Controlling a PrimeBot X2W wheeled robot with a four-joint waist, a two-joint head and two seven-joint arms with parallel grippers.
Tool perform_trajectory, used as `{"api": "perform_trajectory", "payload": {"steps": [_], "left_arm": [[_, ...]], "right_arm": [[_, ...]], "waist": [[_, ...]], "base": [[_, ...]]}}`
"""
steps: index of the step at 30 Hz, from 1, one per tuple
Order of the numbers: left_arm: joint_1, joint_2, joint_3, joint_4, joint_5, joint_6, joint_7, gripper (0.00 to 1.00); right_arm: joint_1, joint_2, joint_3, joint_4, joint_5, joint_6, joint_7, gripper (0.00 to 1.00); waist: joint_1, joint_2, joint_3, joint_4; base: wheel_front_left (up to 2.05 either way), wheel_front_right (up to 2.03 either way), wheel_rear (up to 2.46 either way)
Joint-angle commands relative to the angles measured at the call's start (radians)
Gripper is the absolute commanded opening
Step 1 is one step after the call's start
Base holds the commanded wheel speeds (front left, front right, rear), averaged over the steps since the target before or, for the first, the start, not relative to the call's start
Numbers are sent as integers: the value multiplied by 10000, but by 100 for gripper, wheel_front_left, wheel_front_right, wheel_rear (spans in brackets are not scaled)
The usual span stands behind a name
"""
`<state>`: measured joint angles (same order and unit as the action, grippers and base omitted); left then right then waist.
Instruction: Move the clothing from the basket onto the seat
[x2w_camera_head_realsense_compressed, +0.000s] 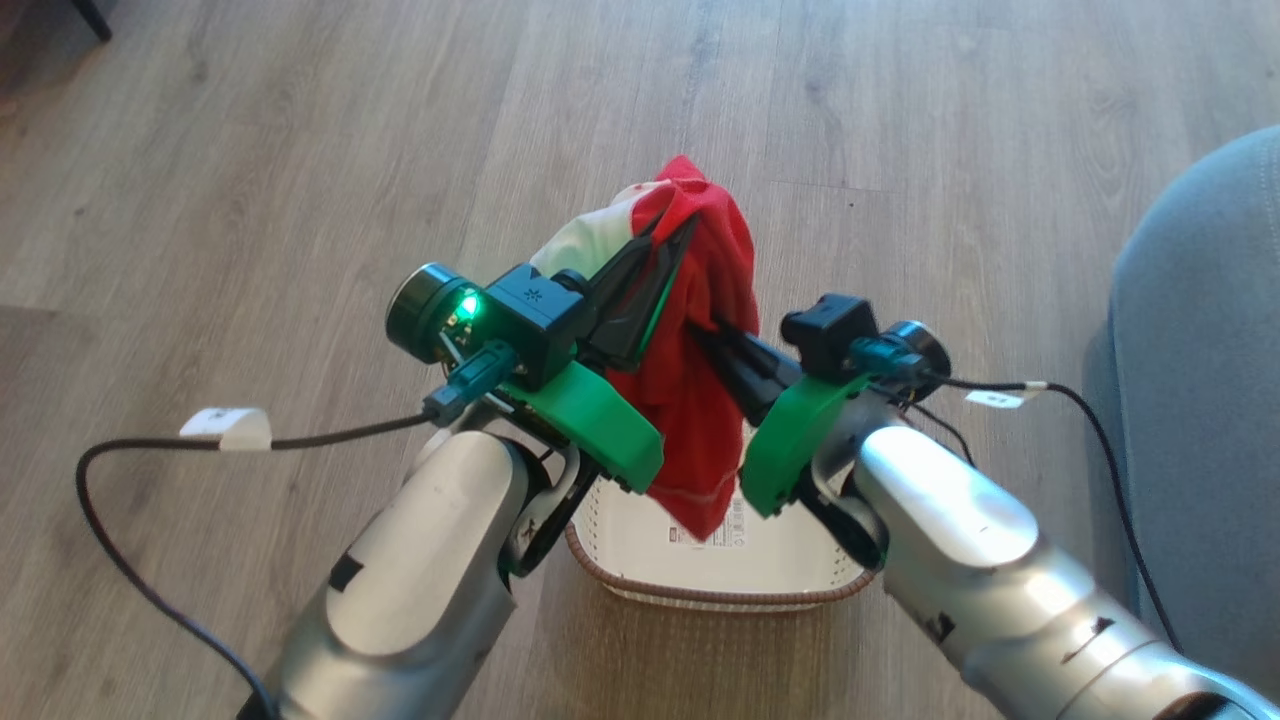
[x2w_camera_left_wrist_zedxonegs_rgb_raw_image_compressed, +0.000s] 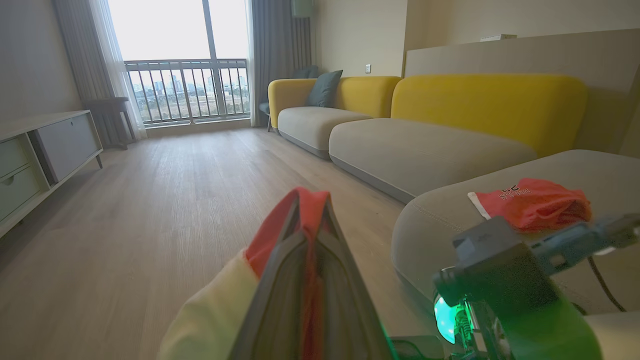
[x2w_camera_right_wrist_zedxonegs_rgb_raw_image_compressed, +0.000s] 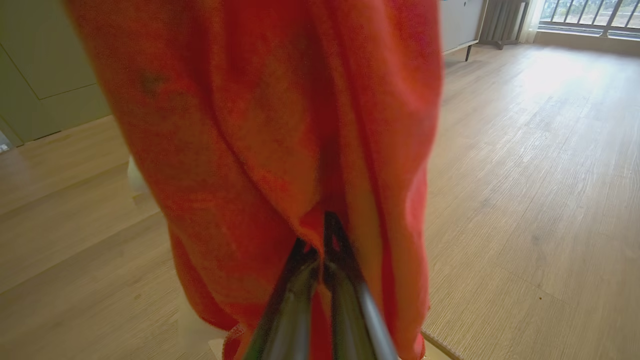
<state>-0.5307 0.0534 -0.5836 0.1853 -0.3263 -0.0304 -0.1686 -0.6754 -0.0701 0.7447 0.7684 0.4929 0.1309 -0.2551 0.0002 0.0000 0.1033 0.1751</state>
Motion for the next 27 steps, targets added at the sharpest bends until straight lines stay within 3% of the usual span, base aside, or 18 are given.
{"api": "perform_trajectory", "payload": {"steps": [1, 4, 5, 6, 17, 27], "left_arm": [[-400, 53, 313, -304, -74, 63, -71, 0], [-369, 122, 300, -263, -34, 110, -111, 3], [-358, 151, 293, -254, -25, 107, -138, 37], [-311, 200, 312, -192, -70, 96, -177, 100], [-15, 474, 272, 176, -219, -12, -303, 100], [318, 976, 473, 400, -266, 113, -445, 100]], "right_arm": [[-264, 197, -155, -269, 14, -2, -67, 0], [-136, 197, -754, -402, -201, -2, -67, 0], [-77, 197, -967, -439, -325, -2, -67, 0], [64, 197, -1410, -547, -588, -2, -67, 0], [840, 195, -3215, -1655, -1617, -2, -67, 0], [1307, 183, -3957, -2835, -2004, -2, -67, 0]], "waist": [[-2, 0, 5, -32], [-2, 0, 37, -186], [-2, 0, 54, -249], [-2, 0, 76, -394], [-2, 0, 97, -1506], [-2, 0, 316, -4047]], "base": [[0, 0, 0], [0, 0, 0], [0, 0, 0], [0, 0, 0], [0, 0, 0], [0, 0, 0]]}}
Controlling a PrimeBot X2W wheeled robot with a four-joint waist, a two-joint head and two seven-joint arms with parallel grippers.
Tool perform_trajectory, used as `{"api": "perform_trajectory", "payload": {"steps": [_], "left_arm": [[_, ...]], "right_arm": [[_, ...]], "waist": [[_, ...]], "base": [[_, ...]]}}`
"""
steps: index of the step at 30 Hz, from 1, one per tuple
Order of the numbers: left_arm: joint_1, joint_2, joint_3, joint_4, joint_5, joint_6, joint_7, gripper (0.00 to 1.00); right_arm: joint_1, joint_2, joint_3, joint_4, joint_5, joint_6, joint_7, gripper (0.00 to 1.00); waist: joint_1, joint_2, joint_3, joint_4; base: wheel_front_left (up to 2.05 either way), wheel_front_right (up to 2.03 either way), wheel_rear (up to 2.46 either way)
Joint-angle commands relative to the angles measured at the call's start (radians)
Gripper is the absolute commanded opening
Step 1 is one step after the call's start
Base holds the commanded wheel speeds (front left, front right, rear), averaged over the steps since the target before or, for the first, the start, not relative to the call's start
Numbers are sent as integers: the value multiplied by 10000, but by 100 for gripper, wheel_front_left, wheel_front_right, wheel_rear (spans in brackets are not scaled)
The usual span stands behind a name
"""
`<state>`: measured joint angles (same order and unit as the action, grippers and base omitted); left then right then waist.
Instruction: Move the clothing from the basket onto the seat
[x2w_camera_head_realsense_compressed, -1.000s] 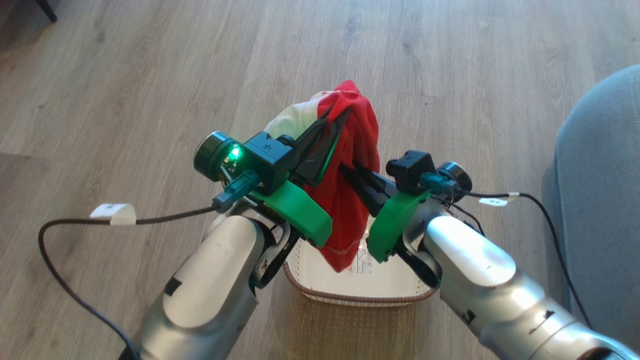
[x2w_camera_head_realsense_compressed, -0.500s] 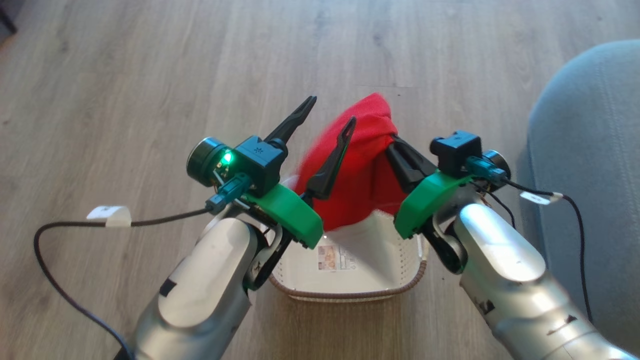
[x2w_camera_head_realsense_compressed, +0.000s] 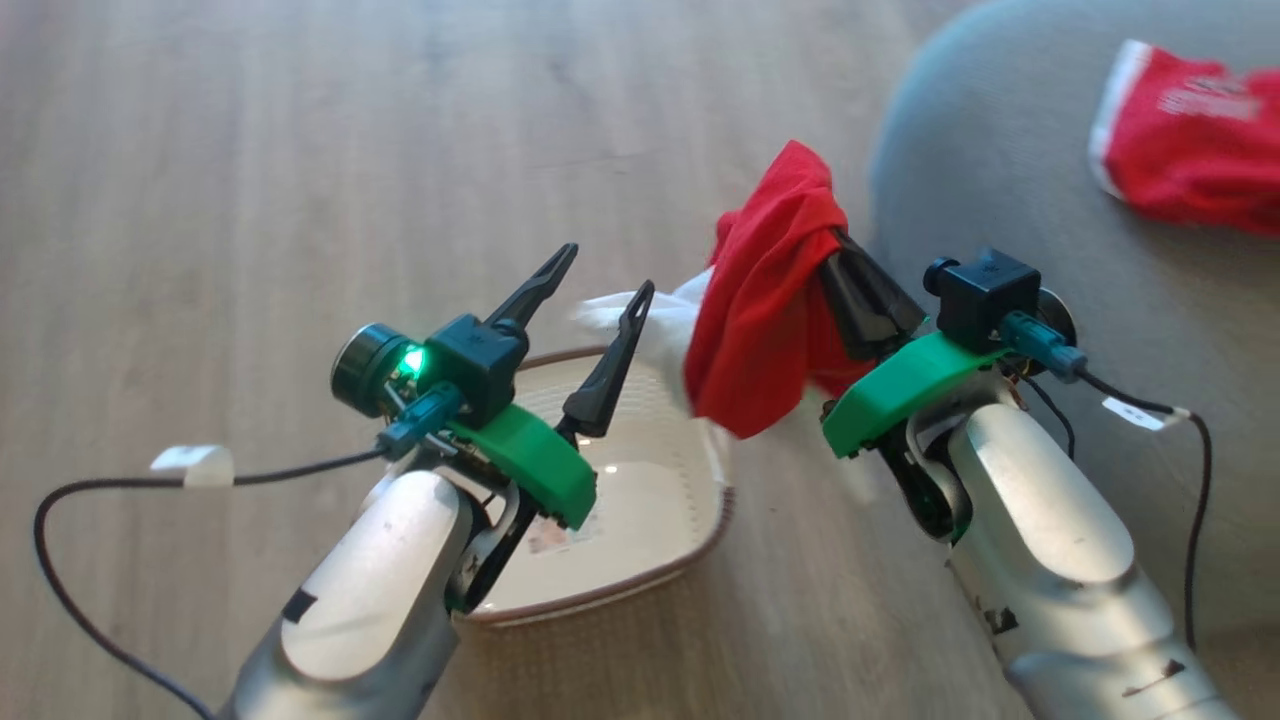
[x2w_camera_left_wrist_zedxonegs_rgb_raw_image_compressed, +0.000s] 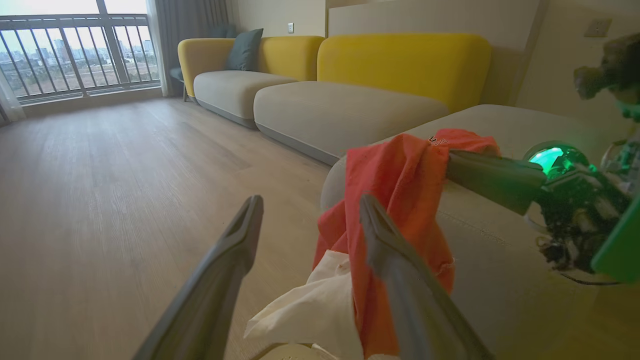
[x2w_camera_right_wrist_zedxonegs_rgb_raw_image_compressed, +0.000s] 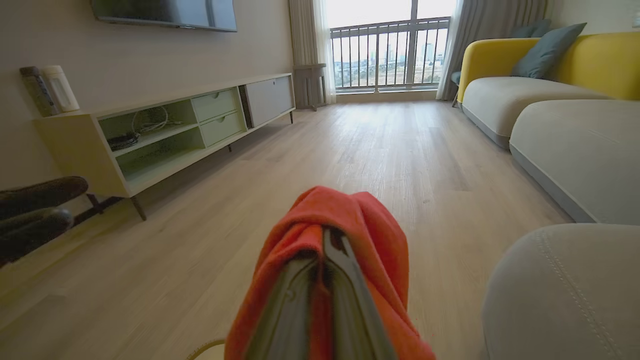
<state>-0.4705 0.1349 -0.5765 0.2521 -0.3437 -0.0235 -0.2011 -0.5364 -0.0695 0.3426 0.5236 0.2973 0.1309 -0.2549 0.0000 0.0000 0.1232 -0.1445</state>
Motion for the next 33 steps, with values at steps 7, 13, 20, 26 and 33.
{"api": "perform_trajectory", "payload": {"steps": [7, 13, 20, 26, 33], "left_arm": [[-98, 362, 553, -124, -131, 133, -302, 100], [133, 505, 637, -33, -195, 219, -372, 100], [-294, 309, 326, 326, -152, -103, -418, 100], [-513, 289, 261, 741, -175, -333, -503, 100], [-455, 573, 315, 551, -172, -487, -562, 100]], "right_arm": [[411, 170, -405, -1021, -148, -2, -69, 0], [833, 178, -692, -1465, -141, -2, -69, 0], [1824, 167, -2139, -2641, -622, -2, -69, 0], [2723, 185, -3058, -3638, -880, -2, -69, 0], [2269, 67, -3605, -3808, -1605, -2, -69, 0]], "waist": [[0, 0, 103, -2582], [0, 0, 74, -3903], [0, 0, 412, -4142], [0, 0, 680, -4190], [0, 0, 1205, -4188]], "base": [[0, 0, 0], [0, 0, 0], [0, 0, 0], [0, 0, 0], [0, 0, 0]]}}
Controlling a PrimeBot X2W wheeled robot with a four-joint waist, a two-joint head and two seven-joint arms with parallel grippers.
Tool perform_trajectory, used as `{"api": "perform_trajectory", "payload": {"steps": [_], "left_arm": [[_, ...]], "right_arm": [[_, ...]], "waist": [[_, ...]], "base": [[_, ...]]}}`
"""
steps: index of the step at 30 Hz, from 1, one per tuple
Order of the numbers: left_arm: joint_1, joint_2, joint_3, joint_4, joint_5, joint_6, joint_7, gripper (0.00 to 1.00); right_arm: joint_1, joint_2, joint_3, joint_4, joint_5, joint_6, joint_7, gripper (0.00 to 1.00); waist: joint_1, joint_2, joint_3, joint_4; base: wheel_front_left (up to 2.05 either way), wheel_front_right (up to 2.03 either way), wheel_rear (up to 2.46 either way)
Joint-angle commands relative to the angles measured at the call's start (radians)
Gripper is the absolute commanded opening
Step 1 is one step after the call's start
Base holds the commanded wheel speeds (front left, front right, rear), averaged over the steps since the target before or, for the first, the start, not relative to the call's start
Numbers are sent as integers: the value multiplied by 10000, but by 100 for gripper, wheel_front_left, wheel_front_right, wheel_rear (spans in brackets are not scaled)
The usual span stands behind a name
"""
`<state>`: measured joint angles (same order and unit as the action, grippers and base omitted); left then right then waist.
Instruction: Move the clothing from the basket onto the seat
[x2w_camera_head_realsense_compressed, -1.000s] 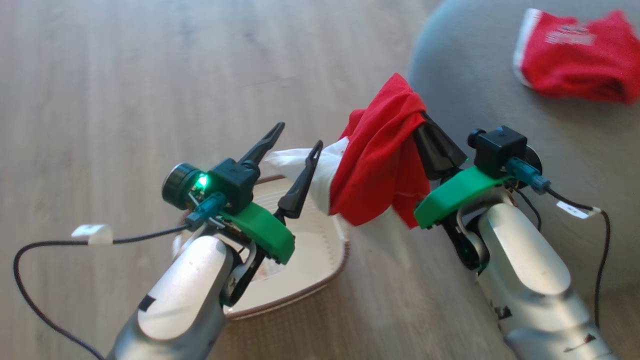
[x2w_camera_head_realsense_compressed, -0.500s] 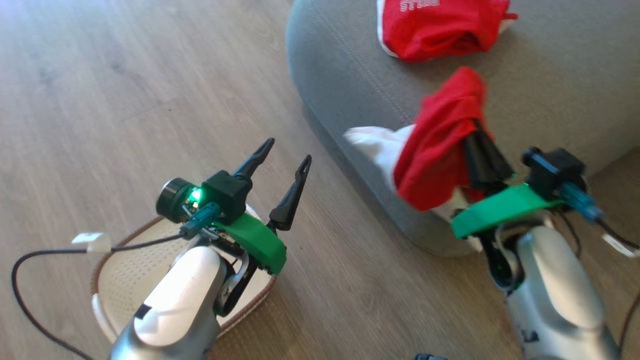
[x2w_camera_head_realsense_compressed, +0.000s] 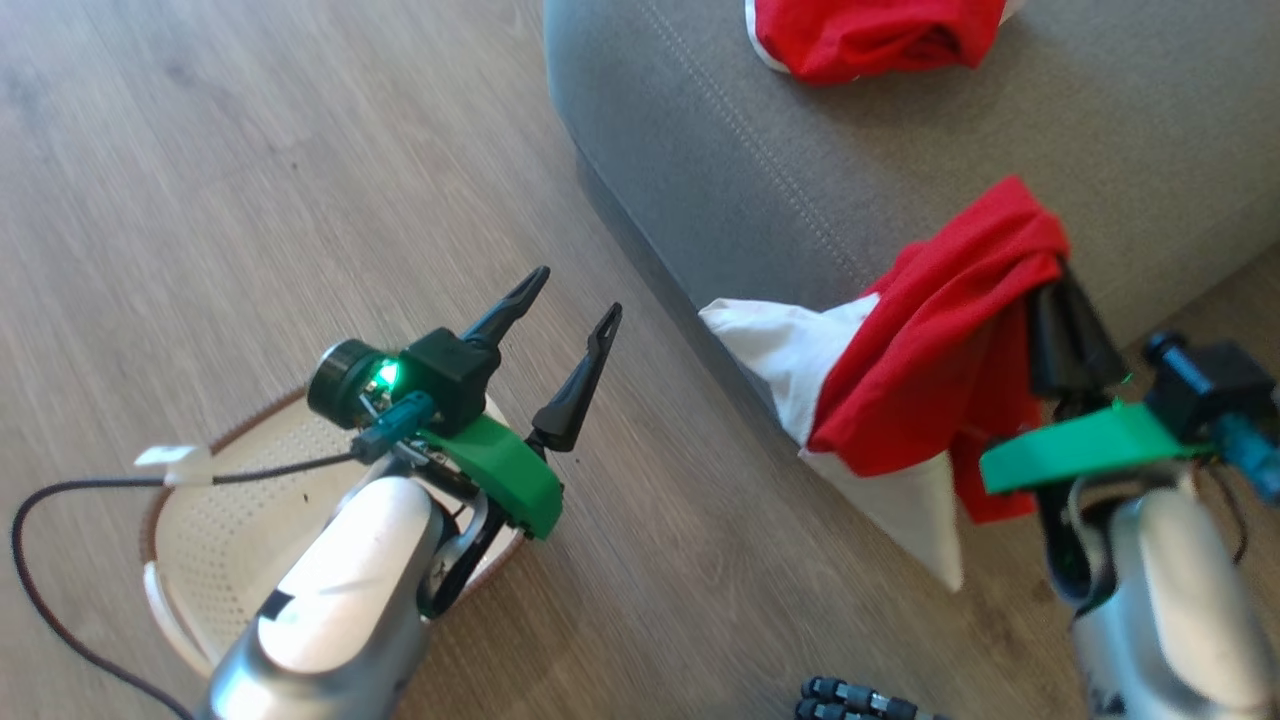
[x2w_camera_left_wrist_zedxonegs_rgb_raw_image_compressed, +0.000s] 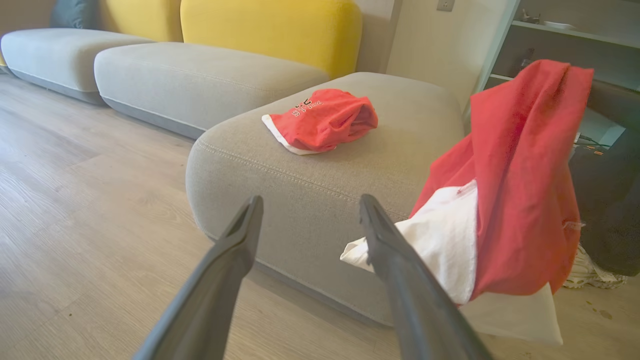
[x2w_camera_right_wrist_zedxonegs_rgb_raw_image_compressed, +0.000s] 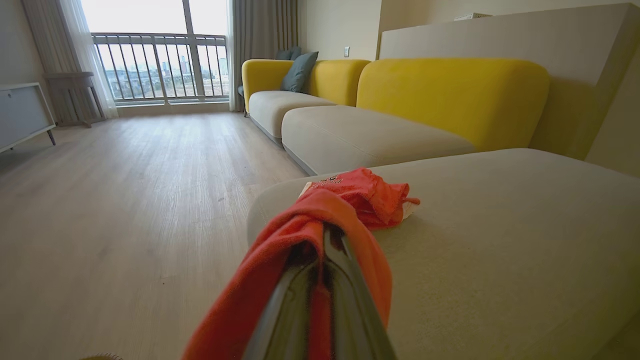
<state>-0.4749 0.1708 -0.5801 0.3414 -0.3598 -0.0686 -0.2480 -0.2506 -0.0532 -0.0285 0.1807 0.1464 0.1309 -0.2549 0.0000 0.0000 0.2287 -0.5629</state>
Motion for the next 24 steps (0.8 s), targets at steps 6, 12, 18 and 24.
{"api": "perform_trajectory", "payload": {"steps": [6, 12, 18, 24], "left_arm": [[-374, 672, 389, -722, 113, -2, 48, 100], [-126, 1349, 499, -1528, 232, 171, 483, 100], [-387, 1820, 588, -2418, 319, 154, 888, 100], [-618, 2093, 474, -2749, 393, 5, 1077, 100]], "right_arm": [[-2021, -774, -320, 343, -516, -2, -69, 0], [-4265, -1506, -428, 1893, -641, -2, -68, 0], [-6478, -2244, -2020, 2948, -1038, -2, 139, 0], [-8409, -3066, -3427, 3559, -1770, -2, 697, 0]], "waist": [[0, 0, 806, -3], [0, 0, 1672, -2], [0, 0, 2899, 657], [0, 0, 3890, 1348]], "base": [[0, 0, 0], [0, 0, 0], [0, 0, 0], [0, 0, 0]]}}
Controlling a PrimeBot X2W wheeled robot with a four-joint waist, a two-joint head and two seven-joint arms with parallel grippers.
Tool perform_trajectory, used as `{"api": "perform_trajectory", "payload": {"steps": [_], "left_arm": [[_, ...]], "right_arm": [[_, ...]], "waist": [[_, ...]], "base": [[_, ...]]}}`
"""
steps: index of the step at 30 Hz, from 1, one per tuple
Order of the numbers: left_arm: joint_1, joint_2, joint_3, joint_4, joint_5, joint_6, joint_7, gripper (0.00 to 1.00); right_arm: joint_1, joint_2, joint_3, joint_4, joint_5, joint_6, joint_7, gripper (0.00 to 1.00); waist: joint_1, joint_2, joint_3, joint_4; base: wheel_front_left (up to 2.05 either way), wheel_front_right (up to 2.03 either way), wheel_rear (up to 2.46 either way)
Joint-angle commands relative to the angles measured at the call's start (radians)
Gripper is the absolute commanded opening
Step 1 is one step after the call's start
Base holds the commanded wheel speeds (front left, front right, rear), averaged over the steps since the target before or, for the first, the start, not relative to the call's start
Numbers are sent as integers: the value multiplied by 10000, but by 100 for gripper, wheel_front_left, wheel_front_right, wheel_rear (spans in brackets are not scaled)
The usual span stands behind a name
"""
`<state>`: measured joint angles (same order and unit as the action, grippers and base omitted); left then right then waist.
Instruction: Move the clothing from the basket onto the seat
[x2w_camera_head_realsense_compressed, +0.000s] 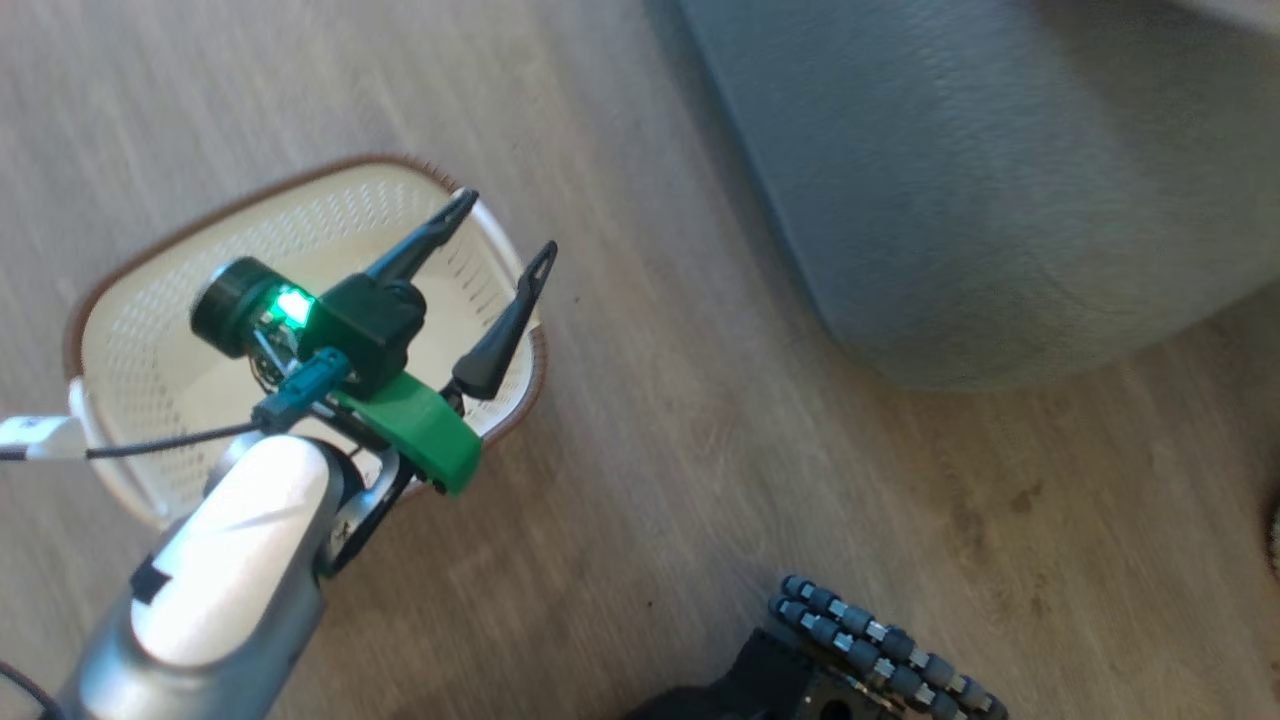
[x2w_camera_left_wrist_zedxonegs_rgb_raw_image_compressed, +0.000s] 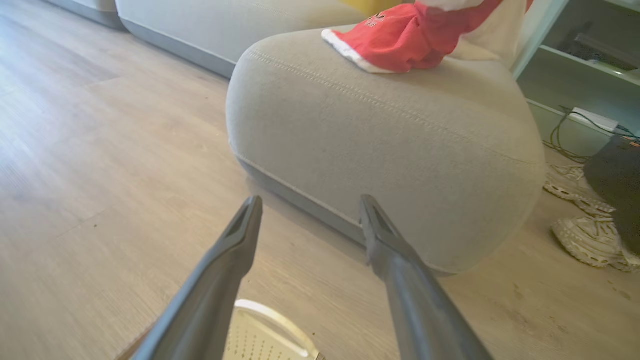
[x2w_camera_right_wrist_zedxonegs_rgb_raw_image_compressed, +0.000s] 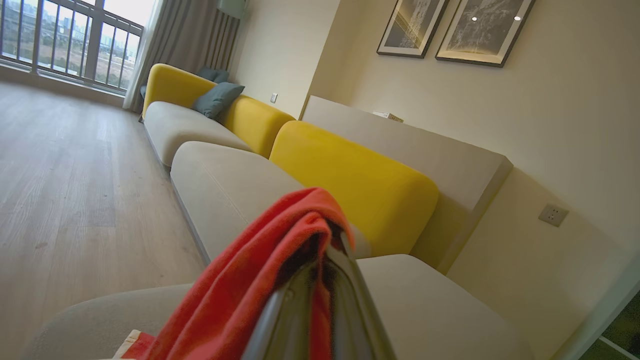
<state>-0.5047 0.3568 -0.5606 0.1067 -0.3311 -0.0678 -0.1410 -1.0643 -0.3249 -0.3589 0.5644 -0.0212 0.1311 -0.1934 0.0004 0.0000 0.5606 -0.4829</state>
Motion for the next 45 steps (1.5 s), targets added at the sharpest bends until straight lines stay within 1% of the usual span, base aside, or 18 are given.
{"api": "perform_trajectory", "payload": {"steps": [1, 5, 7, 10, 12, 13, 14, 17, 18, 19, 20, 21, 25, 28, 33, 37, 39, 45], "left_arm": [[-374, 263, 277, -426, 103, -21, 16, 100], [-577, 371, 212, -491, 144, -111, -31, 100], [-634, 377, 149, -478, 149, -150, -78, 100], [-671, 368, 46, -396, 134, -206, -188, 100], [-675, 383, -12, -316, 142, -231, -272, 100], [-669, 397, -42, -284, 143, -244, -301, 100], [-652, 456, -89, -239, 152, -264, -333, 100], [-632, 523, -154, -220, 155, -286, -349, 100], [-641, 537, -173, -231, 169, -289, -368, 100], [-647, 540, -196, -240, 169, -296, -387, 100], [-656, 543, -223, -243, 175, -301, -402, 100], [-656, 543, -223, -243, 175, -301, -402, 100], [-713, 505, -273, -197, 161, -302, -471, 100], [-751, 466, -246, -100, 120, -279, -579, 100], [-815, 319, -218, 188, 34, -241, -763, 100], [-874, 111, -217, 477, -19, -213, -925, 100], [-870, 0, -205, 641, -57, -196, -998, 100], [-750, -361, -85, 1190, -188, -137, -1154, 100]], "right_arm": [[-529, -527, -369, -229, -326, -4, 276, 0], [-1447, -1096, -1302, -225, -1219, -4, 1015, 0], [-1780, -1279, -1852, -263, -1643, -4, 1324, 0], [-2077, -1380, -2789, -298, -2293, -4, 1719, 0], [-2137, -1295, -3409, -323, -2643, -4, 1910, 0], [-2103, -1231, -3553, -323, -2843, -4, 1981, 0], [-2065, -927, -3900, -244, -3025, -4, 2111, 0], [-1933, -304, -4351, 46, -3040, -4, 2102, 0], [-1870, -131, -4493, 126, -3062, -4, 2004, 23], [-1777, 18, -4603, 231, -3107, -4, 1889, 70], [-1687, 151, -4759, 351, -3121, -4, 1761, 100], [-1687, 151, -4759, 351, -3121, -4, 1761, 100], [-1240, 375, -5073, 979, -3339, -4, 1165, 100], [-870, 331, -5012, 1597, -3427, -4, 550, 100], [-383, -50, -4436, 2779, -3116, -4, -382, 100], [-15, -471, -3739, 3404, -2572, -4, -646, 100], [167, -632, -3291, 3392, -2219, -4, -673, 100], [1159, -958, -2023, 2621, -918, -4, -681, 100]], "waist": [[-4, 0, 729, 695], [-4, 0, 1283, 1271], [-4, 0, 1511, 1560], [-4, 0, 1809, 1982], [-4, 0, 1975, 2217], [-4, 0, 2066, 2308], [-4, 0, 2272, 2421], [-4, 0, 2561, 2510], [-4, 0, 2637, 2528], [-4, 0, 2690, 2542], [-4, 0, 2724, 2549], [-4, 0, 2724, 2549], [-4, 0, 2742, 2528], [-4, 0, 2604, 2483], [-4, 0, 2171, 2469], [-4, 0, 1679, 2562], [-4, 0, 1399, 2625], [-4, 0, 509, 2912]], "base": [[0, 0, 0], [0, 0, 0], [0, 0, 0], [0, 0, 0], [0, 0, 0], [0, 0, 0], [0, 0, 0], [0, 0, 0], [0, 0, 0], [0, 0, 0], [0, 0, 0], [0, 0, 0], [0, 0, 0], [0, 0, 0], [0, 0, 0], [0, 0, 0], [0, 0, 0], [0, 0, 0]]}}
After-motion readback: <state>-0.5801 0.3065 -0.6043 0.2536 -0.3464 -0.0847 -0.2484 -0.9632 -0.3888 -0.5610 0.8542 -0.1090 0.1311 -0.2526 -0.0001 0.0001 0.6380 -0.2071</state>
